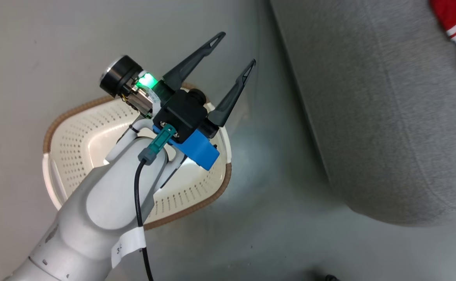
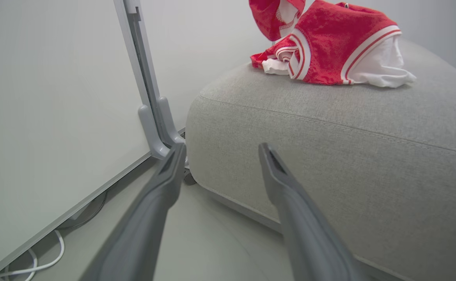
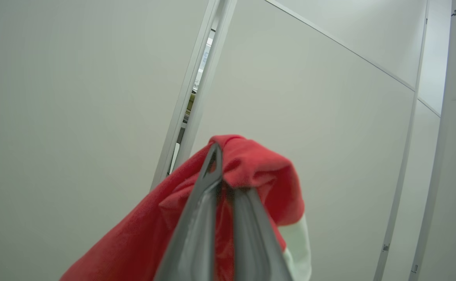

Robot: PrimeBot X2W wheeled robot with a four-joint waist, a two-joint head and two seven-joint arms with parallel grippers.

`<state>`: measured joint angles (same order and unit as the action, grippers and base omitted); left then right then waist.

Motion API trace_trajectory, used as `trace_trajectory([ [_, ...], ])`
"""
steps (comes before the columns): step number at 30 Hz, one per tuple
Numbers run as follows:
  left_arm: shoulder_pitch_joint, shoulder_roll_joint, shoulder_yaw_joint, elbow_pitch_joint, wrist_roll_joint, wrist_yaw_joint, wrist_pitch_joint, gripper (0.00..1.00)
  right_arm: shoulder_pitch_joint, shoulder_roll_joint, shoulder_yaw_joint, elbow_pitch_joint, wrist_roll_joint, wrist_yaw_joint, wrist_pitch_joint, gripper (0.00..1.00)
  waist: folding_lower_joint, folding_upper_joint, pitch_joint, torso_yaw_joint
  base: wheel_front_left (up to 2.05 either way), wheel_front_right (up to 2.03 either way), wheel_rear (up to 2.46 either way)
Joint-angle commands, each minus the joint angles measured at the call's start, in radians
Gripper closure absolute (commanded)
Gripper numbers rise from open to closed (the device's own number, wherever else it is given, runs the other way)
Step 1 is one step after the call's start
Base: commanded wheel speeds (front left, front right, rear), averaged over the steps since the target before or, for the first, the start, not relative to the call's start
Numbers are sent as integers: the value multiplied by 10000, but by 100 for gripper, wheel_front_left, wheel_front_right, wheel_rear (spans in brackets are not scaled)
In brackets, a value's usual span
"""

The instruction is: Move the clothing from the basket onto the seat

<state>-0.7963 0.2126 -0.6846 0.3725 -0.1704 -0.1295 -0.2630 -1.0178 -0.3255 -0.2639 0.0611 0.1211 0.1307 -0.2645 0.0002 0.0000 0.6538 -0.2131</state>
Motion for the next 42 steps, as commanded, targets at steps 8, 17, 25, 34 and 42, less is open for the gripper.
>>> trace_trajectory([
  [8, -391, 197, 23, -206, 133, 82, -22, 0, -863, -1998, -1751, 1316, 95, 1, 4, 100, -2, 0, 1513, 130, 0, 0, 0],
  [17, -628, 209, -127, -380, 136, 73, -15, 0, 126, -1504, -1958, 3196, -569, -1, 7, 100, -2, 0, 1930, 200, 0, 0, 0],
  [25, -703, 282, -176, -396, 97, 146, -15, 0, 533, -696, -1912, 4481, -725, -1, 4, 100, -2, 0, 2081, 267, 0, 0, 0],
  [34, -470, 149, -156, -342, -52, 240, -21, 0, 1683, -212, -2016, 3837, -444, -1, 4, 0, -2, 0, 1355, 293, 0, 0, 0],
  [42, 230, -7, 204, -442, -321, 415, -23, 0, 3680, 333, -1909, 2676, -357, -1, 4, 0, -2, 0, 79, 301, 0, 0, 0],
])
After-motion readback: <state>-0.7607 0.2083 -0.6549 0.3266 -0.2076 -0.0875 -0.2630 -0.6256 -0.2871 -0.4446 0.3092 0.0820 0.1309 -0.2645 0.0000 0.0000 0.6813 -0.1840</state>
